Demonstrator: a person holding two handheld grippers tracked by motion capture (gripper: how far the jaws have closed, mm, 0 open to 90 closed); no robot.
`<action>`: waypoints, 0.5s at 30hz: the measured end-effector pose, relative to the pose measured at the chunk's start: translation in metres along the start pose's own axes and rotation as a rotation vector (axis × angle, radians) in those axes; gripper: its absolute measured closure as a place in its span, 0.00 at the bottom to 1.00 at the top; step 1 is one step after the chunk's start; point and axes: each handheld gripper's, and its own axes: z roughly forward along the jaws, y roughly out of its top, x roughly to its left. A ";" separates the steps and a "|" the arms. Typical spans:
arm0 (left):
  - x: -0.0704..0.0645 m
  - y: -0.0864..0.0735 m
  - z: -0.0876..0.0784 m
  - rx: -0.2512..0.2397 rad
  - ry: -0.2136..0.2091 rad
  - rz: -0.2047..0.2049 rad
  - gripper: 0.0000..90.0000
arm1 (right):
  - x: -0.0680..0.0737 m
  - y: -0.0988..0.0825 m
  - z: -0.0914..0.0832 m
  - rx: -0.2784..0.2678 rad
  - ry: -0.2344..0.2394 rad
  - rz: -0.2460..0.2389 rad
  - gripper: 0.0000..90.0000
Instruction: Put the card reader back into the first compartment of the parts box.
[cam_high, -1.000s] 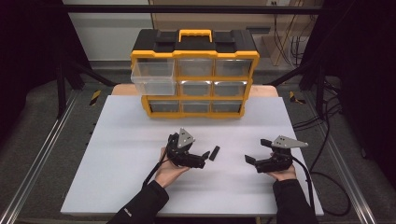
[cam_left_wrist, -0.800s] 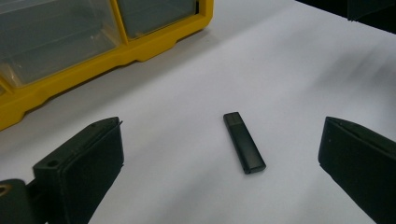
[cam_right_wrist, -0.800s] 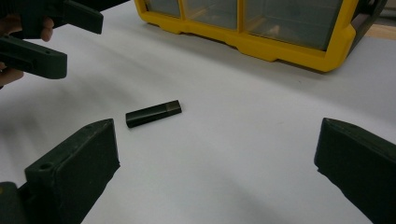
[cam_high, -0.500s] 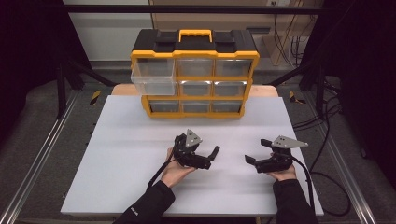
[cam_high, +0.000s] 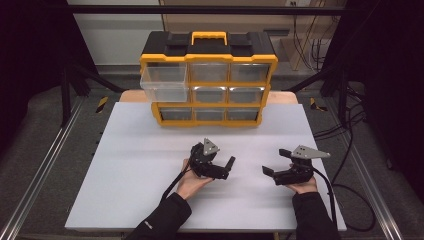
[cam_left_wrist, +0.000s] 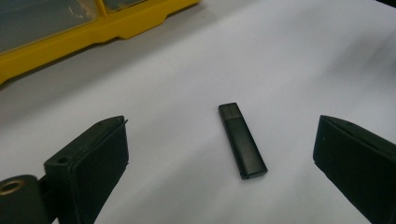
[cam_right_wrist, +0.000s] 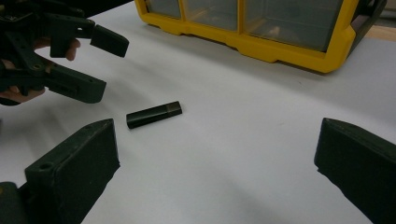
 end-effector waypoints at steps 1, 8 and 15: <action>0.000 0.000 0.002 0.006 0.000 -0.002 0.04 | 0.000 0.000 0.000 0.001 0.000 0.000 0.00; -0.004 0.001 0.010 0.041 -0.021 -0.008 0.09 | 0.000 0.000 0.000 0.000 0.001 0.001 0.00; -0.004 0.001 0.016 0.059 -0.036 -0.036 0.14 | 0.000 0.000 0.000 0.001 0.000 0.001 0.00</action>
